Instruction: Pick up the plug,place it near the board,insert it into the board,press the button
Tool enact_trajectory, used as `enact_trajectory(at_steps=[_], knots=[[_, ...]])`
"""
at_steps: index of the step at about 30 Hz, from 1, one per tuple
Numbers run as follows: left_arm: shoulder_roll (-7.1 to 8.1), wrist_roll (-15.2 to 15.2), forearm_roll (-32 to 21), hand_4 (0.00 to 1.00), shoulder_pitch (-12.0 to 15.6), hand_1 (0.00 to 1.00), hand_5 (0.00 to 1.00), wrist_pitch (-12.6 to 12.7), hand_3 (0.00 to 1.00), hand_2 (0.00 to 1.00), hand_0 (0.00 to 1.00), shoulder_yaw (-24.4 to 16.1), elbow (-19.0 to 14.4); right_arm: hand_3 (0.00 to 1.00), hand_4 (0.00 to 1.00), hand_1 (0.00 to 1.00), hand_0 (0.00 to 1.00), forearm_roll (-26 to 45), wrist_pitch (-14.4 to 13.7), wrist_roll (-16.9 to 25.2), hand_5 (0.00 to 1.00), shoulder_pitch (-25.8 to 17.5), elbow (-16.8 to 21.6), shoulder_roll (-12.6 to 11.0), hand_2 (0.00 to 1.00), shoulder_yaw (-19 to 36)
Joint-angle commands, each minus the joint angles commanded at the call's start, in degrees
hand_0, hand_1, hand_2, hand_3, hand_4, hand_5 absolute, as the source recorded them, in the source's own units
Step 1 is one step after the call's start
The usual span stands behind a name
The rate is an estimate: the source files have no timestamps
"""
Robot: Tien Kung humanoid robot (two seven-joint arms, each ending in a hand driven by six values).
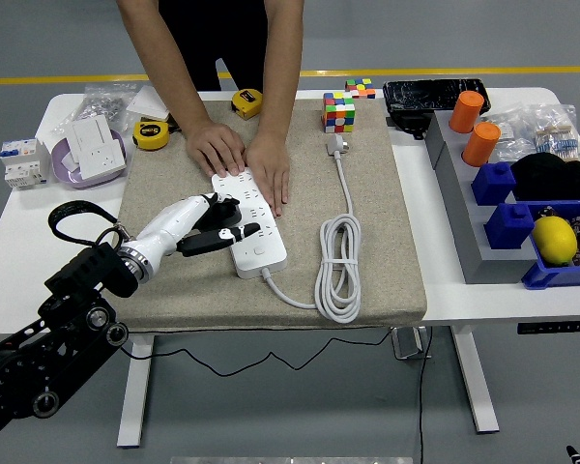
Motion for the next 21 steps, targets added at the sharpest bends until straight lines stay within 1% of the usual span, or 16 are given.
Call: enact_trajectory(at_steps=[2,10,17,21], knots=[[-0.19,0.41,0.22,0.998,-0.74,0.929,0.998,-0.31,0.833,0.861,0.983,0.69,0.51,0.729,0.998,0.804,0.998,-0.08,-0.01,-0.04,0.963,0.0,0.0,-0.06,0.726,0.07],[-0.54,0.95,0.9,0.998,-1.97,0.928,0.998,-0.82,0.833,0.859,0.983,1.63,1.74,0.729,0.998,0.804,0.998,0.11,0.0,0.05,0.963,0.26,0.0,-0.16,0.725,-0.14],[-0.68,0.25,1.92,0.998,-2.3,0.928,0.998,-0.07,0.833,0.859,0.983,0.88,0.51,0.73,0.998,0.804,0.998,0.06,-0.05,-0.03,0.962,0.25,0.0,-0.16,0.725,-0.04],[-0.83,-0.75,2.82,0.998,-2.18,0.922,0.998,1.28,0.829,0.848,0.978,0.17,-0.86,0.729,0.998,0.804,0.998,0.16,-0.05,0.02,0.963,0.28,0.0,-0.12,0.725,-0.12]])
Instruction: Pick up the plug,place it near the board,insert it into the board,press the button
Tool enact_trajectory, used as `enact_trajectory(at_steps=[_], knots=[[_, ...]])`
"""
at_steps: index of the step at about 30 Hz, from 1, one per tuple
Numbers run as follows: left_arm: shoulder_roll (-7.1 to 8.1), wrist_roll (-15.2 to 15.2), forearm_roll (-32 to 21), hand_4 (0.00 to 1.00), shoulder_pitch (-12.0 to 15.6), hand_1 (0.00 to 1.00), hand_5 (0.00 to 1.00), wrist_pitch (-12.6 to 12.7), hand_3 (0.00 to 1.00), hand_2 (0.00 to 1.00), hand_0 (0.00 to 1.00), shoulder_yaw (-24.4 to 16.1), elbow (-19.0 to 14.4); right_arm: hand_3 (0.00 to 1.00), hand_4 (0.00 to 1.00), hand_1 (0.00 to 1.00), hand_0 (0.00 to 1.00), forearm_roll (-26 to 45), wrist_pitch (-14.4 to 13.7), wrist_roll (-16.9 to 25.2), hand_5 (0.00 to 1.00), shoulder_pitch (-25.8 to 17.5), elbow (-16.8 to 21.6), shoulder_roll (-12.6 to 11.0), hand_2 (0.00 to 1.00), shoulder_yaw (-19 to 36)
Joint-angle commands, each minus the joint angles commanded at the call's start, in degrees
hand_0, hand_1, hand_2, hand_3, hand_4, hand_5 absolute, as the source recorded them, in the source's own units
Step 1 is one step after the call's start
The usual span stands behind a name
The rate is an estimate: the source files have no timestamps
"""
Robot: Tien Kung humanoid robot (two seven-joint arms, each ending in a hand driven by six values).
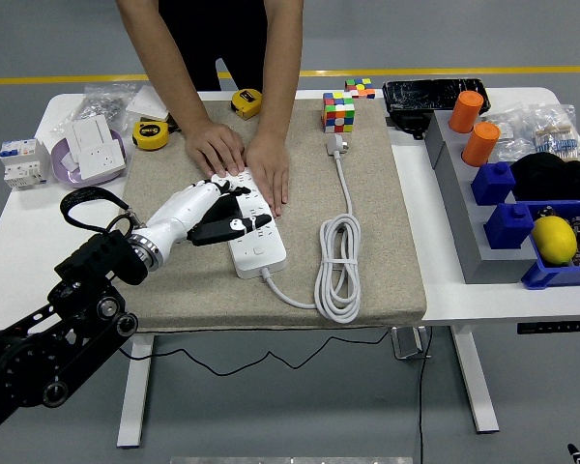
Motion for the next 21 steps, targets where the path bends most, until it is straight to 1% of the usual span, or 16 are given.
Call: enact_trajectory(at_steps=[3,4,5,7,8,10,11,13,14,16,17,18,19,21], knots=[[-0.05,-0.9,-0.16,0.998,0.3,0.922,0.998,1.65,0.829,0.848,0.978,-0.61,-1.7,0.729,0.998,0.804,0.998,-0.05,0.0,0.0,0.963,-0.02,0.0,0.05,0.725,0.05],[-0.17,-0.9,-0.82,0.998,0.7,0.922,0.998,2.53,0.829,0.848,0.978,-0.98,-2.73,0.729,0.998,0.804,0.998,-0.03,0.0,0.01,0.963,-0.05,0.0,0.07,0.725,0.01],[-0.36,-0.25,-1.71,0.923,1.23,0.707,0.889,3.16,0.799,0.706,0.727,-1.42,-3.97,0.729,0.998,0.804,0.998,-0.09,0.01,0.0,0.965,-0.09,0.0,0.08,0.725,0.04],[-0.7,1.73,-3.61,0.923,2.12,0.707,0.889,3.51,0.799,0.706,0.727,-2.03,-6.08,0.729,0.998,0.804,0.998,-0.38,-0.02,-0.04,0.965,-0.16,0.0,0.09,0.725,0.17],[-0.84,3.66,-5.4,0.923,2.7,0.707,0.889,3.43,0.799,0.706,0.727,-2.25,-7.47,0.729,0.998,0.804,0.998,-0.57,-0.03,-0.1,0.965,-0.23,0.0,0.09,0.725,0.22],[-0.89,7.87,-9.44,0.923,3.57,0.707,0.889,4.57,0.799,0.706,0.727,-2.33,-10.31,0.729,0.998,0.804,0.998,-0.78,-0.05,-0.16,0.965,-0.32,0.0,0.07,0.725,0.36],[-0.82,9.94,-10.82,0.701,3.87,0.305,0.504,4.95,0.758,0.407,0.309,-2.42,-11.54,0.729,0.998,0.804,0.998,-0.75,-0.06,-0.16,0.965,-0.36,0.0,0.06,0.725,0.35],[-0.64,13.06,-12.38,0.701,4.18,0.305,0.504,4.66,0.758,0.407,0.309,-2.63,-13.13,0.729,0.998,0.804,0.998,-0.69,-0.05,-0.15,0.965,-0.4,0.0,0.04,0.725,0.27],[-0.37,14.82,-13.37,0.701,4.29,0.305,0.504,3.68,0.758,0.407,0.309,-2.83,-14.06,0.729,0.998,0.804,0.998,-0.68,-0.06,-0.14,0.965,-0.4,0.0,0.04,0.725,0.26],[0.02,17.1,-14.27,0.701,4.29,0.305,0.504,1.77,0.758,0.407,0.309,-3.09,-15.03,0.729,0.998,0.804,0.998,-0.51,-0.06,-0.09,0.965,-0.38,0.0,0.01,0.725,0.14],[0.16,17.8,-14.47,0.431,4.22,0.051,0.208,0.82,0.78,0.152,0.154,-3.24,-15.31,0.729,0.998,0.803,0.998,-0.45,-0.05,-0.07,0.965,-0.37,0.0,-0.02,0.725,0.06],[0.29,18.6,-14.97,0.431,3.96,0.051,0.208,-1.12,0.78,0.152,0.154,-3.46,-15.51,0.729,0.998,0.803,0.998,-0.46,-0.06,-0.09,0.965,-0.33,0.0,-0.06,0.725,0.02],[0.33,18.99,-15.33,0.431,3.81,0.051,0.208,-2.26,0.78,0.152,0.154,-3.52,-15.54,0.729,0.998,0.803,0.998,-0.52,-0.07,-0.11,0.965,-0.31,0.0,-0.07,0.725,0.06],[0.35,20.38,-15.99,0.431,3.36,0.051,0.208,-5.75,0.78,0.152,0.154,-3.42,-15.58,0.729,0.998,0.803,0.998,-0.42,-0.09,-0.13,0.965,-0.27,0.0,-0.1,0.725,-0.04]])
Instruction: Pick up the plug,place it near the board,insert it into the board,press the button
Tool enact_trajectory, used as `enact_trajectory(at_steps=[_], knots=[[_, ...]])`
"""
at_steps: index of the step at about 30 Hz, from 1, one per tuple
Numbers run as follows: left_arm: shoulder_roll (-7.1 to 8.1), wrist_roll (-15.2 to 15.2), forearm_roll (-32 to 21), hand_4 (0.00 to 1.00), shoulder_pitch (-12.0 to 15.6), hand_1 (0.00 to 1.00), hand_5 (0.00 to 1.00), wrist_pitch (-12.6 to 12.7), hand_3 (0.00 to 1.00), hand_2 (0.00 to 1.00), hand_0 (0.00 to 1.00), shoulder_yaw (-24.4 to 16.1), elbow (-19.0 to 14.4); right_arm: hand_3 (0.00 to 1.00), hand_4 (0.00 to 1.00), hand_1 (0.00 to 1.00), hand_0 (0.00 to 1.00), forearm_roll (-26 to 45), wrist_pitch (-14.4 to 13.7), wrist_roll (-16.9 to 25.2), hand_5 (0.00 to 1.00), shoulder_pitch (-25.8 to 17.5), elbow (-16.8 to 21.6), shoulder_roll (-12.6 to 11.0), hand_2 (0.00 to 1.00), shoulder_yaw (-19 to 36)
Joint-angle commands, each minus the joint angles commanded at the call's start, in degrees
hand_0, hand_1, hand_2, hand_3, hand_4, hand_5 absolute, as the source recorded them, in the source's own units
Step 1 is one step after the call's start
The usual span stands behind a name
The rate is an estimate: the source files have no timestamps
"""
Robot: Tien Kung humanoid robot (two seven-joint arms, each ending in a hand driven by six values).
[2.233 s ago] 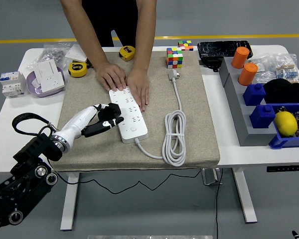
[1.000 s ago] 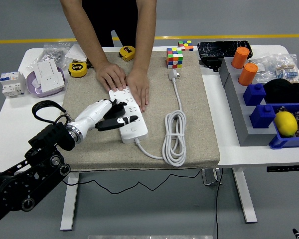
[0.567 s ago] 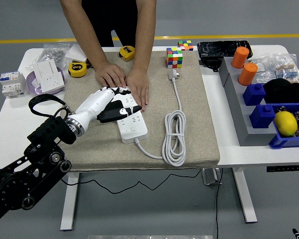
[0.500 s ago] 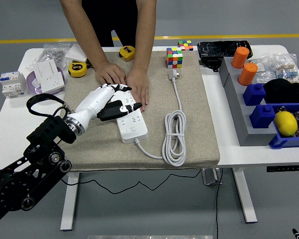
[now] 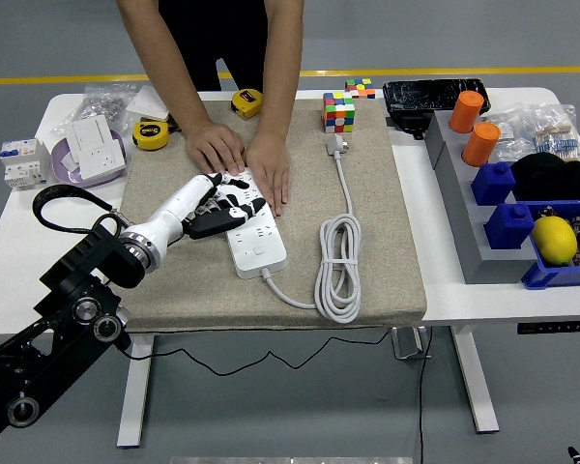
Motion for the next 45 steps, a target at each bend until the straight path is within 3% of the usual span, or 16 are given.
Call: enact_trajectory(at_steps=[1,2,7,9,18,28,43,45], knots=[[-0.03,0.61,-0.39,0.431,-0.2,0.051,0.208,-1.67,0.78,0.152,0.154,0.18,0.11,0.729,0.998,0.803,0.998,0.03,-0.02,0.0,0.965,0.02,0.0,-0.03,0.725,-0.03],[-0.07,0.96,-0.62,0.469,-0.33,0.04,0.025,-2.93,0.835,0.15,0.132,0.31,0.22,0.729,0.998,0.803,0.998,0.0,-0.03,-0.01,0.968,0.03,0.0,-0.04,0.725,-0.02],[-0.5,2.14,-0.95,0.469,-1.36,0.04,0.025,-6.73,0.835,0.15,0.132,1.34,1.73,0.729,0.998,0.803,0.998,-0.1,-0.08,-0.11,0.968,-0.03,0.0,-0.08,0.725,-0.01],[-0.66,1.78,-1.18,0.522,-2.38,0.037,0.002,-7.82,0.88,0.152,0.127,2.24,3.39,0.728,0.998,0.803,0.998,-0.12,-0.09,-0.18,0.968,-0.07,0.0,-0.08,0.724,-0.01],[-1.11,1.62,0.19,0.532,-6.65,0.038,0.002,-10.48,0.9,0.157,0.126,5.85,10.61,0.728,0.998,0.803,0.998,0.25,-0.12,-0.05,0.969,0.42,0.0,-0.23,0.724,-0.47],[-0.77,2.9,-0.41,0.55,-6.7,0.038,0.002,-13.32,0.841,0.162,0.126,6.6,10.86,0.728,0.998,0.803,0.998,0.09,-0.17,-0.14,0.972,0.31,0.0,-0.16,0.723,-0.18],[-0.71,3.98,0.01,0.559,-6.81,0.038,0.002,-14.69,0.82,0.162,0.128,7.36,12.02,0.728,0.998,0.803,0.998,0.1,-0.2,-0.1,0.983,0.38,0.0,-0.2,0.723,-0.08],[-0.66,4.26,-0.3,0.55,-6.8,0.038,0.002,-15.16,0.768,0.162,0.129,7.42,12.13,0.728,0.998,0.803,0.998,0.11,-0.2,-0.1,0.986,0.34,0.0,-0.22,0.723,-0.1]])
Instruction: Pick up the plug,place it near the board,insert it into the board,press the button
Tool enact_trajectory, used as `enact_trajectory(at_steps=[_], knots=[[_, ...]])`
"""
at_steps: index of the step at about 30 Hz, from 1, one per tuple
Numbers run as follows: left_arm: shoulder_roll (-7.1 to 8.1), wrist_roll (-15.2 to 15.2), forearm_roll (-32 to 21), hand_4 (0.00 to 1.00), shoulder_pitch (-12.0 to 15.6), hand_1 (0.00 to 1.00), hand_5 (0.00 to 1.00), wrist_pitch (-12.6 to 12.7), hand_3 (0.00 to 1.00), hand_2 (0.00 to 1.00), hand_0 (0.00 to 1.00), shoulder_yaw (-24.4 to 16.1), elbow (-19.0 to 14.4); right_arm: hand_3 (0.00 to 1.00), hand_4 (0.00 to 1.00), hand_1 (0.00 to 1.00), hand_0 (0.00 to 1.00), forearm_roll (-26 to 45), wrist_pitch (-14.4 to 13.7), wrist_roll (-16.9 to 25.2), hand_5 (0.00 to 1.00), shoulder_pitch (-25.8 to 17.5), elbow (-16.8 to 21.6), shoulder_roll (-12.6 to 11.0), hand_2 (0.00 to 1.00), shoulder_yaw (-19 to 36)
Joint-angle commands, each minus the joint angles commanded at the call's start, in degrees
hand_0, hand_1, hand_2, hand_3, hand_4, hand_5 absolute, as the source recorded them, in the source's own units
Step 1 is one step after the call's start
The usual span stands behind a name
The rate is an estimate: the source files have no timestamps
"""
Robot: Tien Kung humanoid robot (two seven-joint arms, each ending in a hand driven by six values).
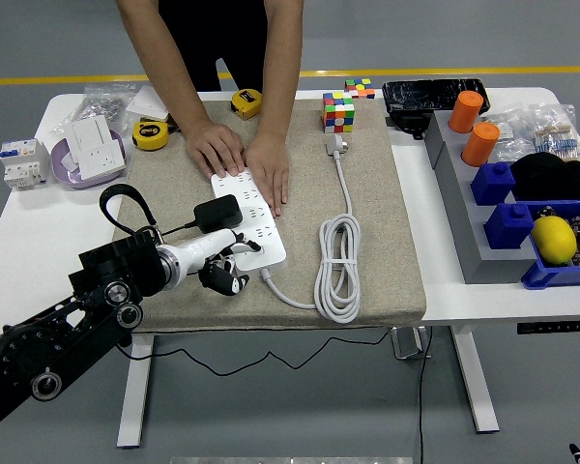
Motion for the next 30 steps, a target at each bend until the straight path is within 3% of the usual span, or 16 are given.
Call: enact_trajectory(at_steps=[12,16,17,18,22,23,25,28,29,30], knots=[[-0.13,-0.59,1.53,0.552,0.82,0.04,0.002,1.07,0.78,0.165,0.131,-0.82,-0.88,0.728,0.998,0.803,0.998,0.03,0.03,-0.02,0.988,-0.1,0.0,0.03,0.722,-0.2],[0.29,-3.01,6.03,0.552,3.11,0.04,0.002,4.64,0.78,0.165,0.131,-3.6,-5.58,0.728,0.998,0.803,0.998,-0.29,0.02,-0.14,0.988,-0.27,0.0,0.13,0.722,0.06],[0.42,-3.87,6.62,0.479,4.0,0.099,0.002,5.61,0.805,0.237,0.218,-4.62,-6.96,0.728,0.998,0.802,0.998,-0.37,0.02,-0.14,0.988,-0.27,0.0,0.13,0.723,0.12],[0.5,-4.77,7.49,0.479,4.91,0.099,0.002,6.61,0.805,0.237,0.218,-5.73,-8.27,0.728,0.998,0.802,0.998,-0.46,0.01,-0.15,0.988,-0.25,0.0,0.14,0.723,0.19],[0.7,-13.34,9.05,0.479,10.61,0.099,0.002,14.21,0.805,0.237,0.218,-12.15,-13.82,0.728,0.998,0.802,0.998,-0.26,0.01,0.06,0.988,-0.27,0.0,0.17,0.723,0.15],[0.78,-15.5,8.18,0.686,12.25,0.379,0.244,16.29,0.848,0.478,0.375,-13.56,-14.98,0.728,0.998,0.803,0.998,-0.35,0.0,0.03,0.988,-0.32,0.0,0.15,0.723,0.29],[0.95,-20.56,6.52,0.686,15.21,0.379,0.244,19.88,0.848,0.478,0.375,-15.94,-16.61,0.728,0.998,0.803,0.998,-0.64,-0.03,-0.1,0.988,-0.49,0.0,0.11,0.723,0.64],[0.88,-26.79,1.75,0.686,18.75,0.379,0.244,23.18,0.848,0.478,0.375,-18.16,-17.21,0.728,0.998,0.803,0.998,-1.06,-0.06,-0.29,0.988,-0.68,0.0,0.1,0.723,1.11],[0.6,-28.89,-0.62,0.846,20.06,0.88,0.315,24.02,0.925,0.837,0.849,-18.93,-17.31,0.728,0.998,0.803,0.998,-1.1,-0.06,-0.31,0.989,-0.66,0.0,0.08,0.723,1.16],[0.19,-30.41,-2.37,0.846,21.08,0.88,0.315,24.78,0.925,0.837,0.849,-19.79,-17.36,0.728,0.998,0.803,0.998,-1.04,-0.07,-0.24,0.989,-0.58,0.0,0.09,0.723,1.15]])
